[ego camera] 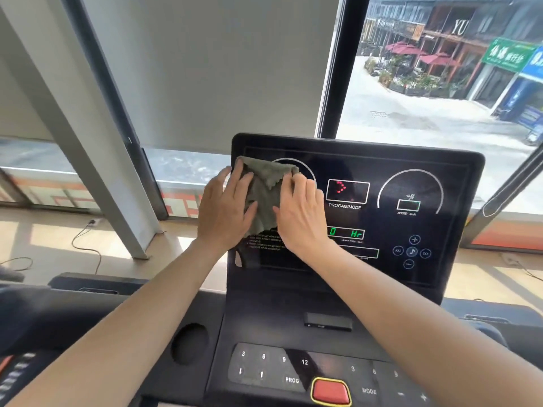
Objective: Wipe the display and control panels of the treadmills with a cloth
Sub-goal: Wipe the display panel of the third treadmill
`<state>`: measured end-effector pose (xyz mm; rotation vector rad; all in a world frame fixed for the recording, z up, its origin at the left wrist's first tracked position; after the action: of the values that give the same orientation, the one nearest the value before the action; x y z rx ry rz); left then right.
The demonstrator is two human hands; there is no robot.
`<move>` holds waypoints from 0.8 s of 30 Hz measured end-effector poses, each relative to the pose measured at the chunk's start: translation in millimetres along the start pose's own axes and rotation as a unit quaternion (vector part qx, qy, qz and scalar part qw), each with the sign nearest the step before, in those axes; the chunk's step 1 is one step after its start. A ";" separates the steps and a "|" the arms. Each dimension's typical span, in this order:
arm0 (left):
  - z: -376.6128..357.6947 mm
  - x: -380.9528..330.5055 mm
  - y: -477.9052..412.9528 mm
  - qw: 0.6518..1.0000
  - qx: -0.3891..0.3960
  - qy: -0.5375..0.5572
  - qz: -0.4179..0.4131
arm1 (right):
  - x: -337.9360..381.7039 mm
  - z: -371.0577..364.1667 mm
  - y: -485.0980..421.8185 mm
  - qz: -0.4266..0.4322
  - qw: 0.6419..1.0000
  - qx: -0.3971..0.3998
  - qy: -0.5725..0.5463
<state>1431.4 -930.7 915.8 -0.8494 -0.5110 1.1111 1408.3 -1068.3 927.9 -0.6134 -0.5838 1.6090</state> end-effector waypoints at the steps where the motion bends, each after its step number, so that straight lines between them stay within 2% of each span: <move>1: 0.0 0.3 -12.7 1.000 0.001 -0.006 -0.011 | -0.9 1.6 -12.0 -0.001 1.000 -0.002 -0.001; 5: -5.2 4.9 -41.0 0.998 0.022 -0.029 -0.046 | 5.2 4.7 -42.5 0.047 0.999 -0.009 0.004; 8: -15.1 6.4 -26.0 0.998 0.043 -0.025 -0.031 | 10.3 1.7 -35.3 0.089 0.996 -0.017 -0.017; 13: -31.1 -0.2 35.4 0.995 0.089 -0.033 -0.007 | 12.6 -15.9 20.4 0.145 0.989 0.022 -0.030; 18: -35.1 -17.0 99.0 0.989 0.129 -0.069 -0.003 | 5.7 -32.7 84.1 0.149 0.987 0.040 -0.052; 24: -29.9 -51.2 126.5 0.989 0.132 -0.051 0.028 | -6.5 -42.3 126.9 0.177 0.980 0.065 -0.059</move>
<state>1362.5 -963.9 798.9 -0.5802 -0.4146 1.2480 1346.1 -1088.5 811.1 -0.5463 -0.4685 2.0120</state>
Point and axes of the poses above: each hand's wrist, its own y-axis away from the middle knuckle, its own z-axis out of the back of the hand, x = y × z, the point moved 9 cm from there along -y, towards the middle knuckle, and after that the axes turned 12 degrees about -x, right-handed, at the moved point
